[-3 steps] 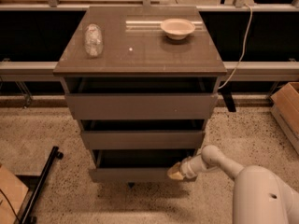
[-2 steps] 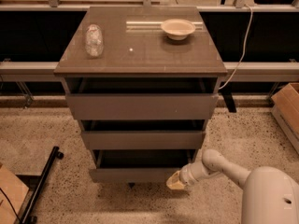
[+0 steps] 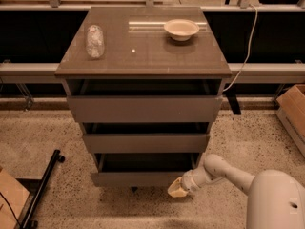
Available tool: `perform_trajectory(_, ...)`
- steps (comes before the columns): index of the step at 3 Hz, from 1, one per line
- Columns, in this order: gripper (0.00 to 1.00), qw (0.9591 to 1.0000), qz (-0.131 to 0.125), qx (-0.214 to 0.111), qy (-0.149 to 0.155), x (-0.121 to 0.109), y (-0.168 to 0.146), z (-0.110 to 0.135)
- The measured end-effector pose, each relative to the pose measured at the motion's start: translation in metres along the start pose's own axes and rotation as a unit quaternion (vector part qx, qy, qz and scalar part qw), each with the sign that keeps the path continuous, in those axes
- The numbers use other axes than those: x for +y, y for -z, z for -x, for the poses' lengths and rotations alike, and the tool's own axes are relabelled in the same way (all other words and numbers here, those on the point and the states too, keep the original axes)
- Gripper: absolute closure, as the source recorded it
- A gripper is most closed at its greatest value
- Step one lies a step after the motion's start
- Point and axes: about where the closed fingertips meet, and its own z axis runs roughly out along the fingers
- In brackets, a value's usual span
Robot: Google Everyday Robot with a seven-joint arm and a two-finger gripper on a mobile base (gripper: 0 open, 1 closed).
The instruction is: Open bottom drawer
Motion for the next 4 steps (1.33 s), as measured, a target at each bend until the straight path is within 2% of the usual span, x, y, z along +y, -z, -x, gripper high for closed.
perform_trajectory(1,0.5,0.9996,-0.024,-0.009,0.015,-0.021,-0.003,0.018)
perform_trajectory(2,0.26,0.9987,-0.045,-0.01,0.023,-0.049,-0.002,0.029)
perform_trajectory(3,0.04,0.997,-0.076,-0.016,0.004,-0.076,0.007,0.02)
perform_trajectory(4,0.0,0.9952,-0.095,-0.02,-0.012,-0.097,0.011,0.011)
